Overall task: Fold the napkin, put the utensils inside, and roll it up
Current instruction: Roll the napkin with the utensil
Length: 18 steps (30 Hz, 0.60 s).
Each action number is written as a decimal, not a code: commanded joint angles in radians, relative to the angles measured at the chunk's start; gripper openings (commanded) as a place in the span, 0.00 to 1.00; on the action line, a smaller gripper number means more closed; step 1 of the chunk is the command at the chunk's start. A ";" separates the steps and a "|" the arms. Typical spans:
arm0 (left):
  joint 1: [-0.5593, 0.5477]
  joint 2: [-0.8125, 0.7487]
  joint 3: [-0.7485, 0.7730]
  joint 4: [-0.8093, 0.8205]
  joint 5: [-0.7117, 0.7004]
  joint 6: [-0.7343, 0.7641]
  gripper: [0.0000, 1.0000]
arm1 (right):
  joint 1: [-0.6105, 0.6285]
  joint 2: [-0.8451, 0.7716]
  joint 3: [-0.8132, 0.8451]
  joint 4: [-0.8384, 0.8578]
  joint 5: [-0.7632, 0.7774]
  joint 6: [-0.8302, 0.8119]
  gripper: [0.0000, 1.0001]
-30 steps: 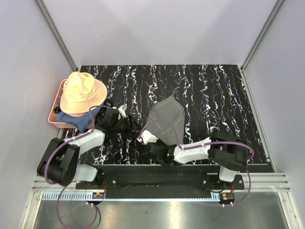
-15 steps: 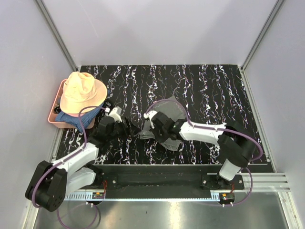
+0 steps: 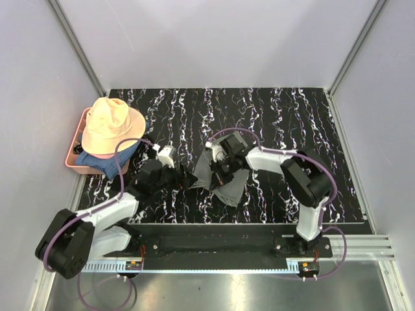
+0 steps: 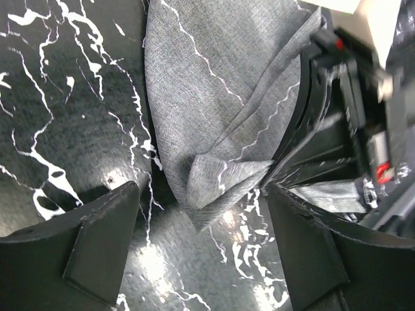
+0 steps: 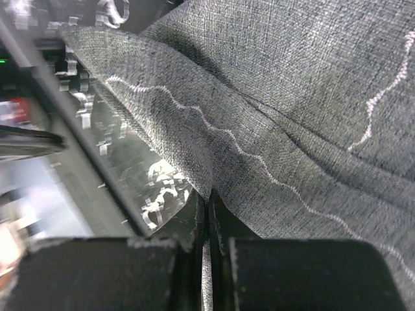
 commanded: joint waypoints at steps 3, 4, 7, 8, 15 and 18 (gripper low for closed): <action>-0.037 0.084 0.077 0.122 -0.029 0.150 0.84 | -0.093 0.086 0.080 -0.012 -0.301 0.023 0.00; -0.042 0.101 0.079 0.131 -0.032 0.163 0.84 | -0.106 0.094 0.084 -0.015 -0.307 0.023 0.00; -0.051 0.130 0.077 0.200 -0.026 0.192 0.84 | -0.136 0.125 0.104 -0.021 -0.359 0.023 0.00; -0.054 0.139 0.071 0.224 -0.012 0.197 0.84 | -0.144 0.148 0.110 -0.025 -0.373 0.023 0.00; -0.065 0.262 0.119 0.312 0.028 0.217 0.84 | -0.192 0.204 0.121 -0.053 -0.427 0.003 0.00; -0.071 0.294 0.110 0.384 0.014 0.215 0.84 | -0.205 0.224 0.123 -0.067 -0.442 -0.008 0.00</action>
